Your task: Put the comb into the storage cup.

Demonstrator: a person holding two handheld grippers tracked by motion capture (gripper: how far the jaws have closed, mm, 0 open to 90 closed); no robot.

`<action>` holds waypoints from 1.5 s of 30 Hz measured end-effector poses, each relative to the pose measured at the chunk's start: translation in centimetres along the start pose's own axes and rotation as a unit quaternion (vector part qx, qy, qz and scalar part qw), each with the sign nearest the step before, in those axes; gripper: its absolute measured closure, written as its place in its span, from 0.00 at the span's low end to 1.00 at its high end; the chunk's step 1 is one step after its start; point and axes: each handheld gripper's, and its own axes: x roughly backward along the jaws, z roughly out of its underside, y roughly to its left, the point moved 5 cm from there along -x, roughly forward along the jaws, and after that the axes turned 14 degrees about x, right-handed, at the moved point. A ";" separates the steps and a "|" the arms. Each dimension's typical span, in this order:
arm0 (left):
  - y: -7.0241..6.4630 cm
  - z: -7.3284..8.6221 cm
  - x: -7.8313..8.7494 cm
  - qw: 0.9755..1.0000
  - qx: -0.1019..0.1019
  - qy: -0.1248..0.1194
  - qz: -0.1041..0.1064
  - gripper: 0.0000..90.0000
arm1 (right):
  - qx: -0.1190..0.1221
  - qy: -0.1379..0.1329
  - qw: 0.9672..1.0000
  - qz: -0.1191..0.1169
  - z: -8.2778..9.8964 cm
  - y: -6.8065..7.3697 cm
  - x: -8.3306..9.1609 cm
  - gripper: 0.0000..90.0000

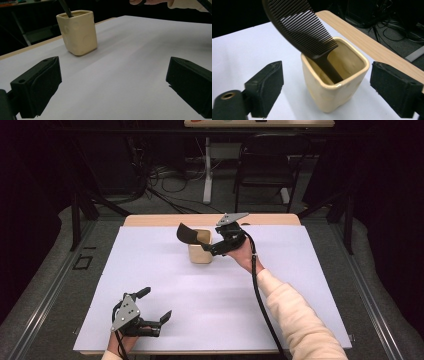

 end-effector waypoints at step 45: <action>-0.1 0.2 0.6 1.000 0.001 -0.001 -0.007 0.00 | -0.017 0.027 0.999 -0.012 6.3 1.9 8.7 0.00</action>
